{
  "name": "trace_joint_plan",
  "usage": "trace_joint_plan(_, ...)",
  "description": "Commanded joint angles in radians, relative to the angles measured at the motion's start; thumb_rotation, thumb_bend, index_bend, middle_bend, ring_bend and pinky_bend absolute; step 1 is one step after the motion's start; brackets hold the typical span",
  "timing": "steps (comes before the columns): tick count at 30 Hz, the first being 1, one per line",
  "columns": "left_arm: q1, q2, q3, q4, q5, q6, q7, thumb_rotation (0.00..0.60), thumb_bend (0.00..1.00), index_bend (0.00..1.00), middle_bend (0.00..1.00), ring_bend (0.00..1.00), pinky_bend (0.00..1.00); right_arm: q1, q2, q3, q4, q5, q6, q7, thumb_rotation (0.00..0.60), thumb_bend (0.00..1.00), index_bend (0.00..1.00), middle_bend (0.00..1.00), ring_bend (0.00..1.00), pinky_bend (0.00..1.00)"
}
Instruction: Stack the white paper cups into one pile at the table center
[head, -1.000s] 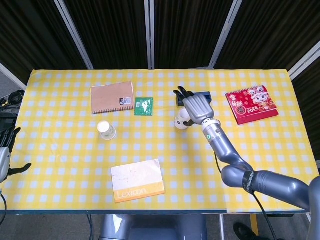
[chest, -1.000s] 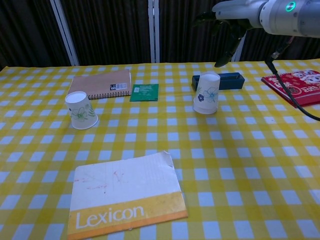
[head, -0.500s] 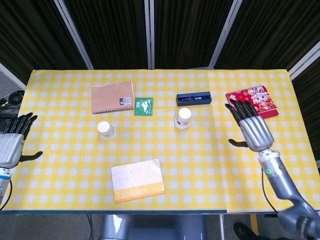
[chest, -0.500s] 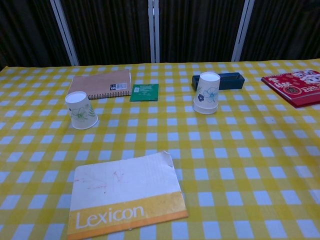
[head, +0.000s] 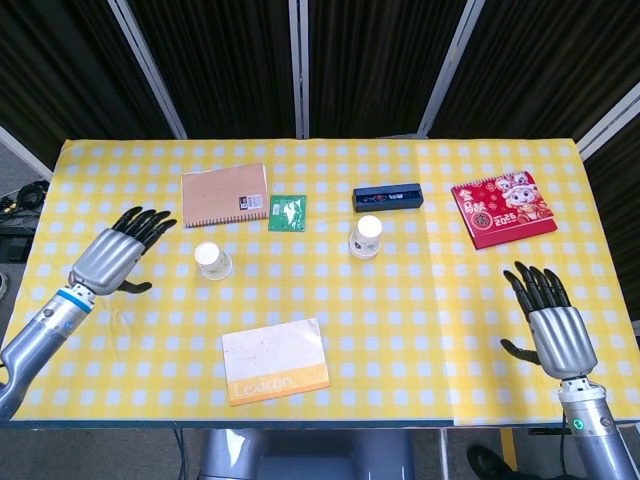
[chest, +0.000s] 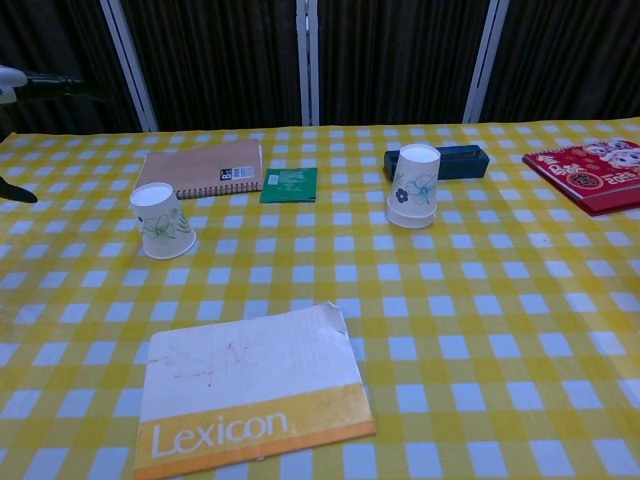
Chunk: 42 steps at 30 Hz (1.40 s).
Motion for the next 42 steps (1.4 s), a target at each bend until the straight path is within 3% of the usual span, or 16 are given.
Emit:
trace_joint_plan(1,-0.047,-0.05,0.003,0.047,-0.019,-0.053,0.021,0.6,0.14,0.0,0.0,0.02,0.08,-0.007,-0.009,0.011,0.024,0.002,-0.018,0.008,0.6,0.0,0.04,0.0,0.0,0.06)
trace_joint_plan(13,-0.12,-0.191,0.006,0.183,-0.074,-0.113,0.033,0.6,0.27,0.02,0.04,0.13,0.23,-0.023,-0.016,0.046,0.042,-0.018,-0.035,0.015,0.6,0.0,0.04,0.0,0.0,0.06)
trace_joint_plan(21,-0.164,-0.239,0.008,0.232,-0.111,-0.163,0.054,0.6,0.27,0.09,0.11,0.23,0.33,-0.03,-0.024,0.062,0.052,-0.024,-0.051,0.014,0.6,0.0,0.04,0.0,0.0,0.06)
trace_joint_plan(28,-0.178,-0.259,0.014,0.254,-0.124,-0.165,0.071,0.6,0.27,0.21,0.29,0.38,0.46,-0.035,-0.026,0.074,0.054,-0.028,-0.059,0.018,0.6,0.0,0.04,0.0,0.0,0.07)
trace_joint_plan(32,-0.181,-0.259,0.016,0.257,-0.139,-0.167,0.079,0.6,0.32,0.34,0.35,0.44,0.5,-0.037,-0.026,0.081,0.055,-0.029,-0.064,0.023,0.6,0.0,0.05,0.0,0.0,0.07)
trace_joint_plan(42,-0.184,-0.217,0.009,0.211,-0.138,-0.113,0.08,0.6,0.33,0.39,0.38,0.46,0.5,-0.047,-0.02,0.093,0.049,-0.042,-0.064,0.035,0.6,0.0,0.05,0.0,0.0,0.07)
